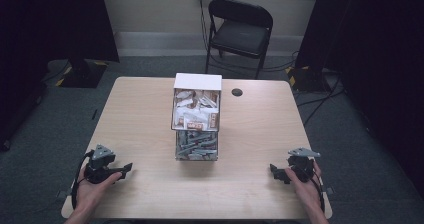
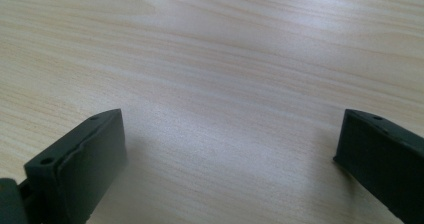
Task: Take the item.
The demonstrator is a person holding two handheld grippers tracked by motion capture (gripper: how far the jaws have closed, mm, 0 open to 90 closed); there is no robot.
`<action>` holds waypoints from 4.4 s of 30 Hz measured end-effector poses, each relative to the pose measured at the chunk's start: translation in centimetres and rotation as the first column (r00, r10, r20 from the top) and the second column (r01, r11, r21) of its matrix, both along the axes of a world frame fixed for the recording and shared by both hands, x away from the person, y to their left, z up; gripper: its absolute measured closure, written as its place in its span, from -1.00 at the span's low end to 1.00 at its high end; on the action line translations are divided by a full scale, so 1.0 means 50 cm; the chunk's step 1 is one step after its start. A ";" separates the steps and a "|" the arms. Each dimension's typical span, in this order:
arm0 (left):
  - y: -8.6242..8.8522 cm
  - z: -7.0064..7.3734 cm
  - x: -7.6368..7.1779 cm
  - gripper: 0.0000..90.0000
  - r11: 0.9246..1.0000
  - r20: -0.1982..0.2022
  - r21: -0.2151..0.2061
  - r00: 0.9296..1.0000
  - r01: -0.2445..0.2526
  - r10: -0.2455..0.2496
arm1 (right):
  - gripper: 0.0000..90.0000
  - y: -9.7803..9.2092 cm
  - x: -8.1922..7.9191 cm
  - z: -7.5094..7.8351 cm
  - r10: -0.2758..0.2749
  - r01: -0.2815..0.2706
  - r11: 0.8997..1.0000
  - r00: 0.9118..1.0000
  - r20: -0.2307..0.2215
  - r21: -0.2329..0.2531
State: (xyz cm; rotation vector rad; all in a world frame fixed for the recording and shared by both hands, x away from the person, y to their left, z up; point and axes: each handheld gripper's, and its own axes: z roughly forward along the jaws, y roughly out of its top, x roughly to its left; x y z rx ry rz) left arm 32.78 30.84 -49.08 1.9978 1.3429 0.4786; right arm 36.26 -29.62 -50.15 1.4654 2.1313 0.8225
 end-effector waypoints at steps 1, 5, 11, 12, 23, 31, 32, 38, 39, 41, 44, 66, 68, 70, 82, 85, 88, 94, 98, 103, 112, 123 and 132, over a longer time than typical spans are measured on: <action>-0.002 0.004 -0.002 -0.44 1.000 0.003 -0.011 1.000 0.006 -0.006 | -1.00 0.000 0.000 0.000 0.000 0.000 1.000 1.000 0.001 0.000; -0.003 0.010 -0.003 -0.40 0.999 0.000 -0.049 1.000 0.018 -0.018 | -1.00 0.000 0.000 0.000 0.000 0.000 1.000 1.000 0.000 0.000; -0.010 0.018 -0.006 -0.35 0.995 0.008 -0.091 0.999 0.042 -0.041 | -1.00 0.000 0.000 0.000 0.000 0.000 1.000 1.000 0.000 0.000; -0.010 0.018 -0.006 -0.34 0.995 0.008 -0.091 0.999 0.042 -0.041 | -1.00 0.000 0.000 0.000 0.000 0.000 1.000 1.000 0.000 0.000; -0.018 0.043 -0.012 -0.24 0.985 0.041 -0.151 0.996 0.088 -0.083 | -1.00 0.000 0.000 0.000 0.000 0.000 1.000 1.000 0.000 0.000; -0.036 0.059 -0.016 -0.19 0.979 0.073 -0.147 0.989 0.141 -0.132 | -1.00 0.000 0.000 0.000 0.000 0.000 1.000 1.000 0.000 0.000; -0.039 0.060 -0.017 -0.19 0.979 0.074 -0.141 0.987 0.149 -0.139 | -1.00 0.000 0.000 0.000 0.000 0.000 1.000 1.000 0.000 0.000; -0.059 0.071 -0.019 -0.16 0.972 0.082 -0.136 0.979 0.194 -0.184 | -1.00 0.000 0.000 0.000 0.000 0.000 1.000 1.000 0.000 0.000; -0.061 0.072 -0.020 -0.15 0.971 0.082 -0.135 0.979 0.196 -0.186 | -1.00 0.000 0.000 0.000 0.000 0.000 1.000 1.000 0.000 0.000; -0.064 0.073 -0.019 -0.14 0.969 0.081 -0.140 0.978 0.203 -0.193 | -1.00 0.000 0.000 0.000 0.000 0.000 1.000 1.000 0.000 0.000; -0.064 0.074 -0.017 -0.12 0.963 0.072 -0.176 0.979 0.202 -0.193 | -1.00 0.000 0.000 0.000 0.000 0.000 1.000 1.000 0.000 0.000; -0.161 0.125 0.006 0.15 0.929 0.118 -0.203 0.949 0.310 -0.291 | -1.00 0.000 0.000 0.000 0.000 0.000 1.000 1.000 0.000 0.000; -0.163 0.129 0.008 0.17 0.926 0.118 -0.208 0.948 0.316 -0.297 | -1.00 0.000 0.000 0.000 0.001 -0.001 1.000 1.000 0.001 0.000; -0.164 0.131 0.008 0.21 0.925 0.118 -0.205 0.947 0.318 -0.299 | -1.00 0.000 0.000 0.000 0.000 0.000 1.000 1.000 0.000 0.000; -0.209 0.147 0.007 0.42 0.894 0.134 -0.204 0.916 0.399 -0.378 | -1.00 0.000 0.000 0.000 0.000 0.000 1.000 1.000 0.000 0.000; -0.223 0.151 0.008 0.43 0.886 0.135 -0.201 0.907 0.419 -0.398 | -1.00 0.000 0.000 0.000 0.000 0.000 1.000 1.000 0.000 0.000; -0.230 0.154 0.007 0.37 0.887 0.144 -0.190 0.906 0.421 -0.399 | -1.00 0.000 0.000 0.000 0.000 0.000 1.000 1.000 0.000 0.000; -0.251 0.156 0.012 0.35 0.879 0.155 -0.207 0.901 0.430 -0.405 | -1.00 0.000 0.000 0.000 0.000 0.000 1.000 1.000 0.000 0.000; -0.260 0.156 0.018 0.38 0.873 0.160 -0.210 0.896 0.441 -0.414 | -1.00 0.000 0.000 0.000 0.001 -0.001 1.000 1.000 0.000 0.000; -0.277 0.155 0.027 0.45 0.859 0.164 -0.206 0.882 0.468 -0.441 | -1.00 0.000 0.000 0.000 0.001 -0.001 1.000 1.000 0.001 0.000; -0.308 0.144 0.042 0.56 0.842 0.158 -0.196 0.864 0.502 -0.478 | -1.00 0.000 0.000 0.000 0.000 0.000 1.000 1.000 0.000 0.000; -0.335 0.133 0.061 0.62 0.832 0.145 -0.178 0.850 0.526 -0.506 | -1.00 0.000 0.000 0.000 0.004 -0.004 1.000 1.000 0.000 -0.001; -0.343 0.123 0.063 0.69 0.831 0.140 -0.154 0.844 0.535 -0.517 | -1.00 0.000 0.000 0.000 0.005 -0.005 1.000 1.000 0.000 0.000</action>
